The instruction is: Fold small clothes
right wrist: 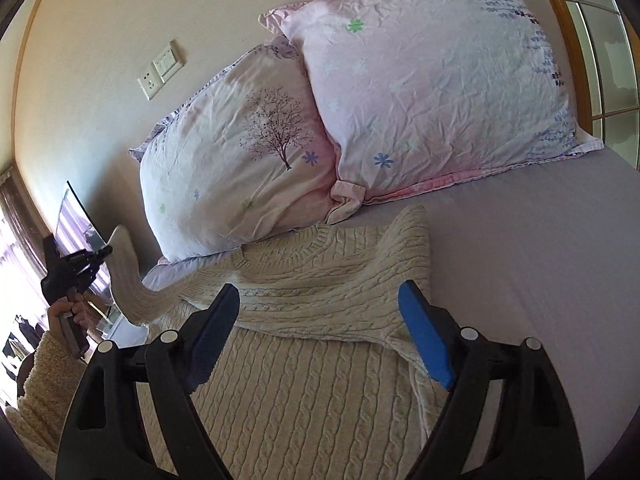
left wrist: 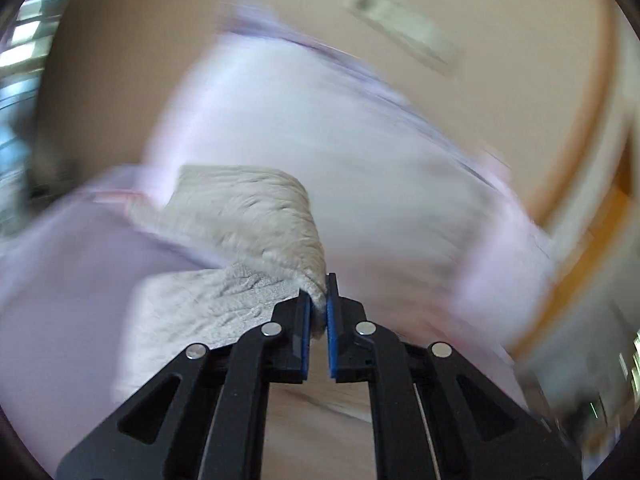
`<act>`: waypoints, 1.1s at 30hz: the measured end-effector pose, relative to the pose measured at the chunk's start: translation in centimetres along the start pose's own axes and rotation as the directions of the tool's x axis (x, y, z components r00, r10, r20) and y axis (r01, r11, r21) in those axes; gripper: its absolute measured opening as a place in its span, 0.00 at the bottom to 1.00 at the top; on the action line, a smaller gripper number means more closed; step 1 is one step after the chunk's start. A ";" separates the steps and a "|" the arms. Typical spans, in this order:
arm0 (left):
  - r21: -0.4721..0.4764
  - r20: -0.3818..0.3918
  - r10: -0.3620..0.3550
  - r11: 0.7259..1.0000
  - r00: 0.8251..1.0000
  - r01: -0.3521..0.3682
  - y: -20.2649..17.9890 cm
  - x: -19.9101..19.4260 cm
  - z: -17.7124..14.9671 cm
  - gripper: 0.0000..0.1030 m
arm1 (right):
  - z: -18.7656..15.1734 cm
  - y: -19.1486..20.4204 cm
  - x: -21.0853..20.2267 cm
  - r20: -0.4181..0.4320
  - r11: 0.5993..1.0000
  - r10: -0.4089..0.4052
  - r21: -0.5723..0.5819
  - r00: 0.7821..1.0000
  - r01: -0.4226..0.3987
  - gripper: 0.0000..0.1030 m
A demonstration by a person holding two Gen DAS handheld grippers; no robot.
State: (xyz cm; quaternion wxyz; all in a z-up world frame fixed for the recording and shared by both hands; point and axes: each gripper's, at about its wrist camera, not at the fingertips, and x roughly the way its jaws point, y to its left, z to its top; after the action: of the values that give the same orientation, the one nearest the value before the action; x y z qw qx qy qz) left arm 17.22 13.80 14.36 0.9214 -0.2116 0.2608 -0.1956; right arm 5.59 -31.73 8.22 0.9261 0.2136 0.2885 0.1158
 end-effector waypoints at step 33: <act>-0.130 -0.470 -0.163 0.985 0.867 0.114 5.4 -12.3 -27.7 0.54 | -21.2 -5.7 -7.0 -0.407 0.904 0.424 0.251 0.809 -0.347 0.35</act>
State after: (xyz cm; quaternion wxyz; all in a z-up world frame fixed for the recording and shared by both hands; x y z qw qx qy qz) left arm -6.70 16.10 -4.81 0.8002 -0.2198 0.4740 -0.2944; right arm -11.90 -32.10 -6.78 0.7692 0.3109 0.4548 0.3237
